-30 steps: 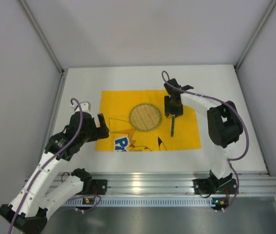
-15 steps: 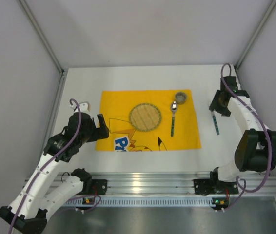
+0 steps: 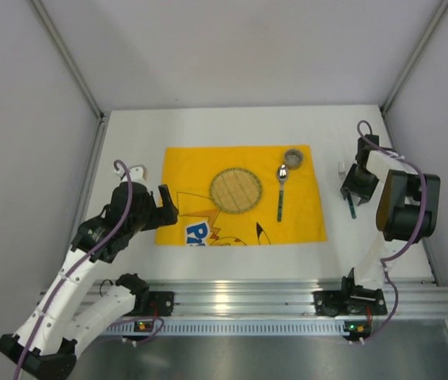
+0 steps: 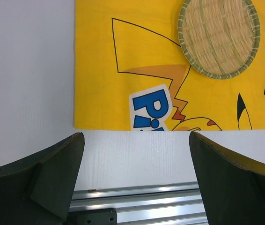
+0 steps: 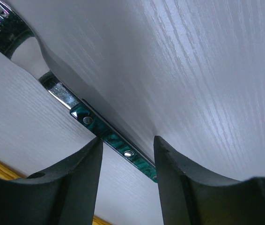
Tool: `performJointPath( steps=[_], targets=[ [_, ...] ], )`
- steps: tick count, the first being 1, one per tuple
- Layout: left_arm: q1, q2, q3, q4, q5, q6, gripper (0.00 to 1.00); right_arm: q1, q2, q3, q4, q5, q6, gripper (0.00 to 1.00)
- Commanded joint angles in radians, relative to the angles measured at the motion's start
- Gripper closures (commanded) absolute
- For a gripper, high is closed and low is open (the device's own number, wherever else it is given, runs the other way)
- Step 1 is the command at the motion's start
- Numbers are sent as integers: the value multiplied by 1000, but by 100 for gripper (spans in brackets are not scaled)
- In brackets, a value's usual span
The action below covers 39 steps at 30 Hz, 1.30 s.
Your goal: Set the dinner table for one person
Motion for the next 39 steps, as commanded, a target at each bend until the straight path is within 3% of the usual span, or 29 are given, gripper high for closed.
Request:
performJointPath(
  steps=[1,3,7,8,14,19,24,29,39],
  targets=[
    [4,-13,-7,31,-12,-3,1,-11,28,39,37,-12,1,53],
    [4,-10,-7,28,-15,-3,1,-10,45,38,41,-13,-6,62],
    [4,6,-6,32,-14,-3,1,-5,64,22,46,-4,-9,97],
    [5,10,-3,28,-21,-3,2,-2,56,19,44,11,-8,100],
    [4,84,25,189,64,37,1,67,-93,31,-6,16,40,100],
    [-13,330,170,330,293,66,1,244,-254,128,-111,-70,133,100],
    [-169,626,406,377,288,118,2,424,-291,243,-209,-170,240,100],
    [-271,797,588,384,314,132,12,551,-347,315,-239,-225,336,100],
    [-354,883,565,515,434,94,18,650,-344,386,-241,-276,420,100]
  ],
)
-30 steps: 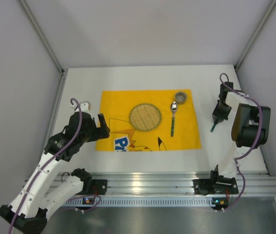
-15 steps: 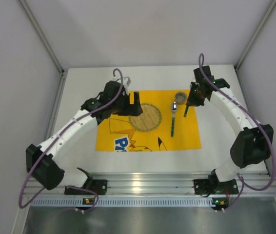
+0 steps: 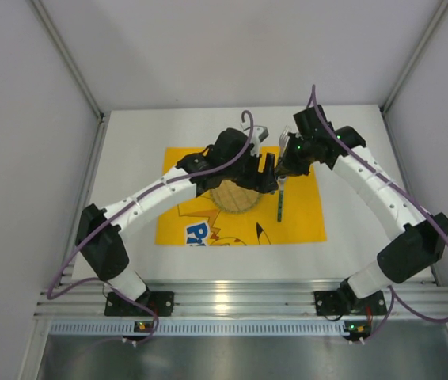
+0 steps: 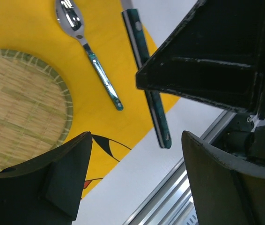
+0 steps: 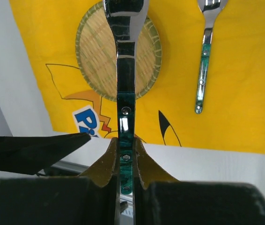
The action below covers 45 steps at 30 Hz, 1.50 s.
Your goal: Set the dinner table for one person
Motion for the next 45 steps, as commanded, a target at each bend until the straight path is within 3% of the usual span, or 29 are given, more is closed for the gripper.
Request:
performJointPath(
  steps=[1,4,7,8,9,10,12,19,20,21,25,28,31,34,38,45],
  targets=[
    [-8,-2,-17,121,72,-22,18,32,-21,62,-8,-28,50,100],
    [-8,-2,-41,164,112,-29,21,38,-13,74,-6,-34,54,100],
    [-8,10,-41,179,148,-29,34,38,-8,82,-6,-42,63,100],
    [-8,13,-41,185,156,-34,57,38,-8,83,-3,-48,67,100],
    [-6,19,-41,187,162,-35,67,38,-5,85,-2,-52,70,100],
    [-6,21,-44,194,170,-42,86,39,-5,82,3,-65,77,100],
    [-8,18,-54,207,174,-52,100,39,-1,84,12,-72,83,100],
    [35,-6,-113,314,291,-124,100,44,-17,51,84,-100,95,98],
    [43,-16,-139,341,306,-144,100,44,-16,54,92,-104,92,89],
    [54,-22,-152,352,340,-152,100,43,-8,71,98,-109,89,57],
    [150,-74,-209,336,365,-149,100,38,25,160,78,-115,43,10],
    [227,-126,-258,261,363,-126,100,23,53,270,27,-114,11,5],
    [397,-166,-302,87,362,-49,100,-2,64,359,-8,-115,-40,5],
    [515,-204,-395,14,413,36,100,-39,58,366,-16,-135,-63,5],
    [617,-146,-408,-146,493,142,100,-72,52,311,-14,-170,-68,6],
    [706,-80,-476,-105,605,107,100,-72,41,275,3,-200,-74,7]
  ],
)
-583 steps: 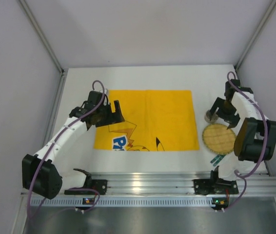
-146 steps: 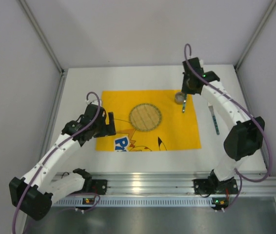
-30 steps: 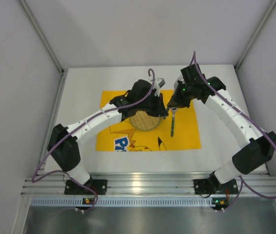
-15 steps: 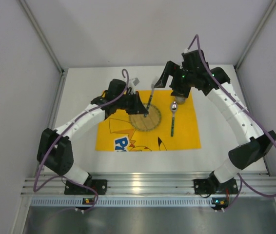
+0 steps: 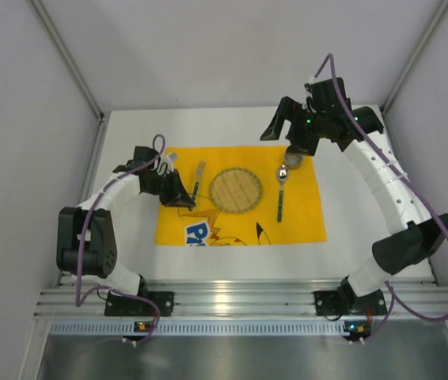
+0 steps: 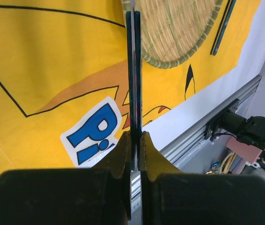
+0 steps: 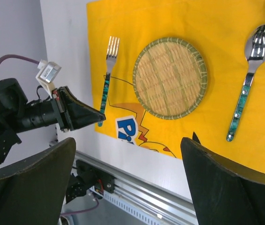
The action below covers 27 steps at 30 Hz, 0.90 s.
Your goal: Set the dinner table for one person
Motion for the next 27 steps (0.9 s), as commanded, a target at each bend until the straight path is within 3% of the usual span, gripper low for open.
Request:
performJointPath(
  steps=[1,14,24,27],
  targets=[
    [22,14,-5,6,104,13,100,-2,-26,-4,8,-33,-23,7],
    [45,59,-62,52,-11,-51,100,-5,-116,-186,45,-28,-26,7],
    [47,109,-100,140,-43,-113,100,-5,-127,-228,56,-31,-32,7],
    [47,94,-99,121,-56,-98,85,-5,-130,-235,54,-30,-35,7]
  ],
)
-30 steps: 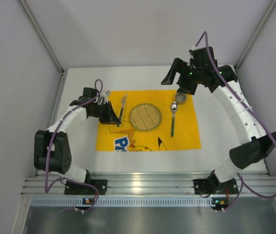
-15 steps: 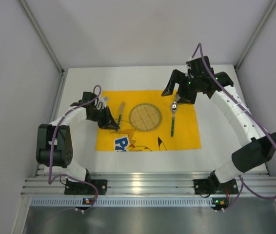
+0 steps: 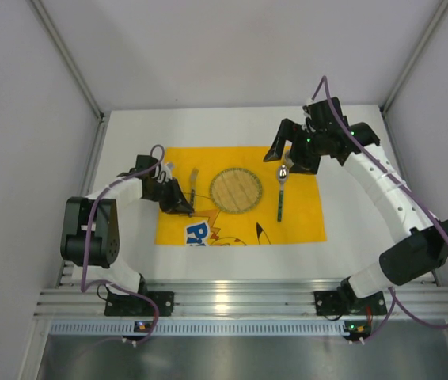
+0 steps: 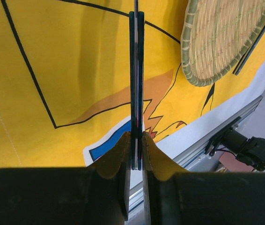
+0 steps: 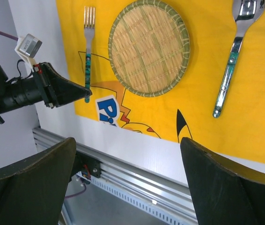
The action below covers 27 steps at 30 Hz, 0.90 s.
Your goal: Set the dinner table for one person
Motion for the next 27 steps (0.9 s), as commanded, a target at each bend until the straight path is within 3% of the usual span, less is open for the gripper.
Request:
performJointPath(
  steps=[1,8,17,23,26,27],
  targets=[
    [7,-7,2,3,-39,-4,83,-6,-44,-5,35,-6,-15,7],
    [7,-26,11,-33,-73,13,61,-6,-39,-18,37,-8,-15,7],
    [10,-53,80,-120,-121,42,58,-6,-30,-8,37,-8,-22,7],
    [10,-142,250,-236,-179,88,52,-35,42,85,-20,-110,-115,7],
    [2,-205,340,-261,-281,103,45,-25,73,191,-68,-158,-183,10],
    [-1,-283,356,-222,-388,93,37,-14,68,212,-51,-160,-219,12]
  ],
)
